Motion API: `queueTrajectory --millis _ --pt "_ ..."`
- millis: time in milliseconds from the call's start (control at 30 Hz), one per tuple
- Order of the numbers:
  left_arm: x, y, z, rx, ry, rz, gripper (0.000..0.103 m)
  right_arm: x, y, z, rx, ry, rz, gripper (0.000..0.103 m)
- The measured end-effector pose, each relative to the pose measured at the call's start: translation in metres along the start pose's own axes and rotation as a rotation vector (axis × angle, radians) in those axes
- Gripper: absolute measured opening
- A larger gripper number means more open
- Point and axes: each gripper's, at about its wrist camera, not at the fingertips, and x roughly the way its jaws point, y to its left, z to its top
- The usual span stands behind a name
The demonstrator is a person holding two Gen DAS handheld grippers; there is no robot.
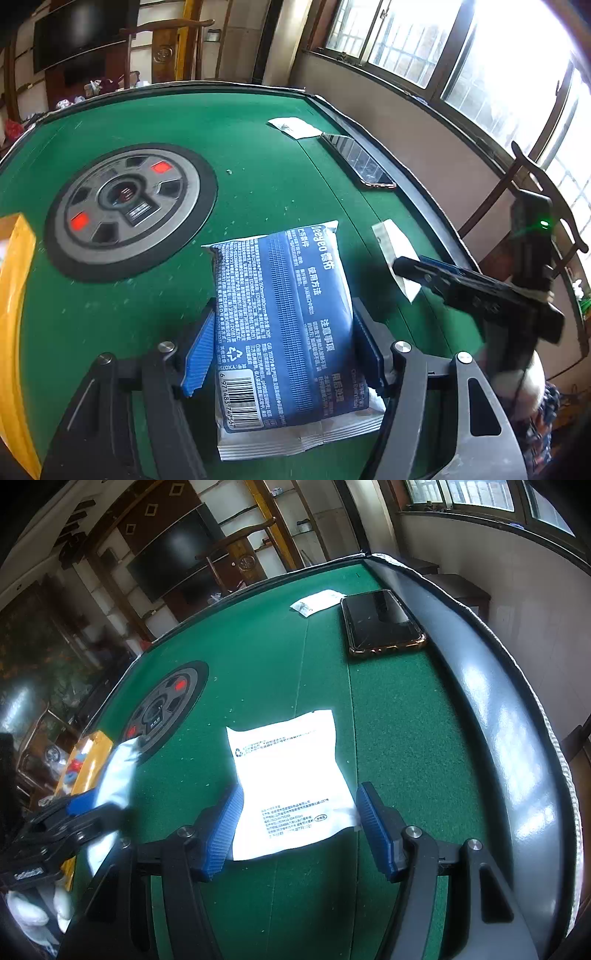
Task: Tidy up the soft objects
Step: 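Grasp the blue wipe pack with left while right grasps the white paper packet, then carry the blue wipe pack to the tray with left while right carries the white packet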
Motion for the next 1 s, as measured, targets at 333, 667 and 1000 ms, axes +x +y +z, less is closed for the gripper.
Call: queueTrajectory --millis 333,667,1000 --pt "-0.056 0.033 -0.043 -0.088 -0.012 -0.069 0.066 0.002 -0.001 0.0 -0.001 -0.007 -0.025 0.059" --pt "-0.132 0.11 -0.094 -0.25 -0.092 0.008 0.066 0.004 0.0 -0.001 -0.005 -0.004 -0.041 0.059" --pt "-0.195 0.199 -0.143 -0.452 -0.181 0.162 0.066 -0.004 0.018 -0.005 -0.054 0.005 -0.034 0.059"
